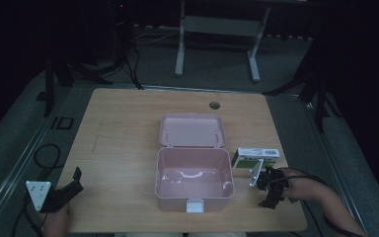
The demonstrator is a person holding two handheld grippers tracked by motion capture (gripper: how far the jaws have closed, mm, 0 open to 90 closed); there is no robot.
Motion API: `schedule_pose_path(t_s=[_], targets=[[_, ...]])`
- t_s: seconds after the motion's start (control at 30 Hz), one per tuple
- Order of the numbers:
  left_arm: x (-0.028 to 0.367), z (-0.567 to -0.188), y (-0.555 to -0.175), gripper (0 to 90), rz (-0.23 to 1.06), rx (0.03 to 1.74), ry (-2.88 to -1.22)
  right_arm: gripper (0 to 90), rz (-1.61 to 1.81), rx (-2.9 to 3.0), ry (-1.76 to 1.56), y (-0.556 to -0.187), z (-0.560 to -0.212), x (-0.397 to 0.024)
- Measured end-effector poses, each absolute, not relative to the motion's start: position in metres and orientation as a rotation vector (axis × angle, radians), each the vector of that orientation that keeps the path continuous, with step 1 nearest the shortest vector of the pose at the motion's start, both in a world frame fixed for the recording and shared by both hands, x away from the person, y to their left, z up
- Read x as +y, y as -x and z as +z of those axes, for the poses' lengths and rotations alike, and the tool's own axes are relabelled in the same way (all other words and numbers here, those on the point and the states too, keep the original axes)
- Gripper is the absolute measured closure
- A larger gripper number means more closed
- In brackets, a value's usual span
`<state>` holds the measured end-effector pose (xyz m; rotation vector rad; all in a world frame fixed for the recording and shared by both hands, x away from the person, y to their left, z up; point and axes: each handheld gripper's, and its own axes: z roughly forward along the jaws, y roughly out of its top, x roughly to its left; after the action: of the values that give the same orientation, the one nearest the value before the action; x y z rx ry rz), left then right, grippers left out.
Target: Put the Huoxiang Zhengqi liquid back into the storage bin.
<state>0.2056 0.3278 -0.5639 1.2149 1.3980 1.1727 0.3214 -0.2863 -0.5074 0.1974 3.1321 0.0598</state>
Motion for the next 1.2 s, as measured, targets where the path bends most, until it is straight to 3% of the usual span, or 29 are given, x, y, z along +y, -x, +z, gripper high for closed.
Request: schedule_pose_path(t_s=[0.73,1.2], targets=[[0.327,-0.564,-0.206,1.1,1.167,1.393,-1.226,16.1,0.021,3.112,-0.029,-0.323,-0.469,-0.266],[0.327,-0.564,-0.206,1.1,1.166,1.389,-1.231,22.7,0.066,3.021,-0.026,-0.348,-0.423,-0.271]])
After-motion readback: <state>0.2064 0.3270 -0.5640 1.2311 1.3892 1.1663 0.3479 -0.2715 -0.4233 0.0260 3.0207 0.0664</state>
